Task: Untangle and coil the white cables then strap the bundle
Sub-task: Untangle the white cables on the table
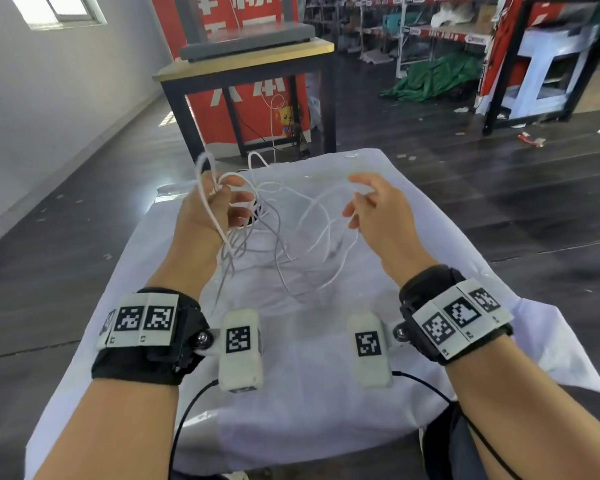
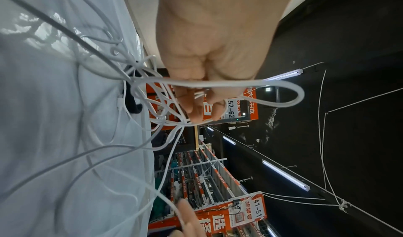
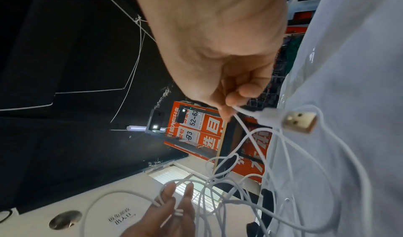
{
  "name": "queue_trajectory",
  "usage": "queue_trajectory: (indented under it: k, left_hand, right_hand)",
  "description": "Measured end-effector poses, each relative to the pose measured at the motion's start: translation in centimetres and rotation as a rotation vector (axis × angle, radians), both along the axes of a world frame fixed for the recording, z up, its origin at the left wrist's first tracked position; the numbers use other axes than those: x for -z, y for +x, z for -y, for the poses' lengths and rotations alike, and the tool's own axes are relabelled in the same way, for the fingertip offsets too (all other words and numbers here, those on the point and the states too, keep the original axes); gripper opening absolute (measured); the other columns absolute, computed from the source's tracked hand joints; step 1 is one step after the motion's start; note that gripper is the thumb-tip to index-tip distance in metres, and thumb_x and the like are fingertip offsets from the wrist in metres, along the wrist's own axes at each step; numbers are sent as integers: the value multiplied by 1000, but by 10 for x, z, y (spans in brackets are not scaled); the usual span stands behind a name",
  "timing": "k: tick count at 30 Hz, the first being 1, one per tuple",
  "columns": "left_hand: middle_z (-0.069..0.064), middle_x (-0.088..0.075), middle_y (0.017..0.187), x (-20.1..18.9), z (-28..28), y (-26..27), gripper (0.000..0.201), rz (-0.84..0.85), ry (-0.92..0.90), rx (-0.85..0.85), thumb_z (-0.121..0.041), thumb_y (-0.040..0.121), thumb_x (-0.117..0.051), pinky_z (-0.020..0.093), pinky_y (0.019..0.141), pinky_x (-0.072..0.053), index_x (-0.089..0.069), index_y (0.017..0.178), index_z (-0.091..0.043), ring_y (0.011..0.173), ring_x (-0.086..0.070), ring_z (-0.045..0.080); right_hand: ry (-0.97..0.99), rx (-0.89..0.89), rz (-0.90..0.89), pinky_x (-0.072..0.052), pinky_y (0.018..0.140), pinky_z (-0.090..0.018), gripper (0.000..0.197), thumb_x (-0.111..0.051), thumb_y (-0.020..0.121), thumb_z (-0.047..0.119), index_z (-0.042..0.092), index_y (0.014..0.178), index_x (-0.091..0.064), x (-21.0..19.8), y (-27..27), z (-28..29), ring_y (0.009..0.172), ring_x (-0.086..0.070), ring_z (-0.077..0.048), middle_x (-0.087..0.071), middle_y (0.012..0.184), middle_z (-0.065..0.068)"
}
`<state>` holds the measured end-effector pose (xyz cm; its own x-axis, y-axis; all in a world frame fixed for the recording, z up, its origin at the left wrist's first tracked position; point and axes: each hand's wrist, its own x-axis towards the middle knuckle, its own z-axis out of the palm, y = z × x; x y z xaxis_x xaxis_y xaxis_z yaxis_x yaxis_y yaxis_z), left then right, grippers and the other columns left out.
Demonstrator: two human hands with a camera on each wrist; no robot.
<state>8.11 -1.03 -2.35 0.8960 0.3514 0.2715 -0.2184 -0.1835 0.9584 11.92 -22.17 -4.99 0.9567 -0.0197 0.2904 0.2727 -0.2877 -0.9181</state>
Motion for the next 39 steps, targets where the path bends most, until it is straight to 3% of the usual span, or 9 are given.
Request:
queue_trajectory:
  k: [7,12,16,18,20,23,27,33,39]
  left_hand:
    - [1,-68,85,-7,2,0,25,-8,11,112,0,95,-46,20,72,-51,-64,82,-11,74,-66,11]
    - [-3,-71,80,-18,4,-12,34,-16,-58,242,9,92,-41,17,75,-52,-68,81,-9,78,-66,10]
    - [-14,-59,128,-18,10,-15,34,-115,170,273,-13,103,-40,16,89,-39,-61,121,-32,118,-51,1]
    - [-20,-47,126,-10,9,-9,38,-260,279,233,-15,104,-37,14,84,-35,-44,135,-35,106,-48,-1]
    - [-5,-49,106,-1,2,-4,33,-443,503,54,-7,99,-38,19,66,-35,-44,129,-21,79,-46,7]
    - [8,-56,119,8,-14,-3,40,-505,803,-172,-6,92,-38,35,79,-49,-51,128,-19,93,-57,24]
    - [0,-53,118,3,-22,-1,28,-364,772,-286,-17,94,-42,34,84,-42,-55,119,-21,104,-54,23]
    - [15,-40,147,29,-27,2,70,-746,621,-29,-21,89,-67,35,97,-38,-30,147,-11,127,-46,30]
    - [8,-55,72,34,-31,3,25,-726,668,20,-27,85,-71,29,67,-34,-62,74,-6,72,-48,22]
  right_hand:
    - [-164,-200,-192,-47,63,-24,22,-45,98,14,11,119,-52,9,-5,-8,57,-51,-9,-67,77,4]
    - [129,-240,-321,-53,60,-17,15,-44,100,11,10,113,-51,3,-5,-9,65,-64,-12,-69,89,-6]
    - [58,-365,-342,-52,58,-15,20,-46,100,12,6,106,-64,4,-8,-16,62,-63,-9,-68,83,-6]
    - [-40,-318,-275,-47,55,-13,23,-45,99,11,9,108,-67,8,-7,-17,57,-57,-5,-66,76,1]
    - [-78,-261,-241,-42,51,-13,25,-44,99,10,9,109,-67,10,-4,-16,55,-52,-5,-63,73,3]
    - [-134,-198,-206,-42,50,-13,27,-43,99,10,9,112,-66,10,-3,-14,55,-52,-4,-63,74,3]
    - [-152,-193,-167,-45,56,-13,26,-41,100,10,12,124,-52,9,-6,-12,60,-55,-5,-63,79,2]
    - [-209,-189,-100,-49,59,-13,27,-41,97,6,17,117,-57,12,-3,-10,60,-59,-5,-68,84,0]
    - [-217,-193,-87,-53,67,-20,36,-41,93,1,19,115,-63,13,-3,-9,64,-61,-6,-70,90,-5]
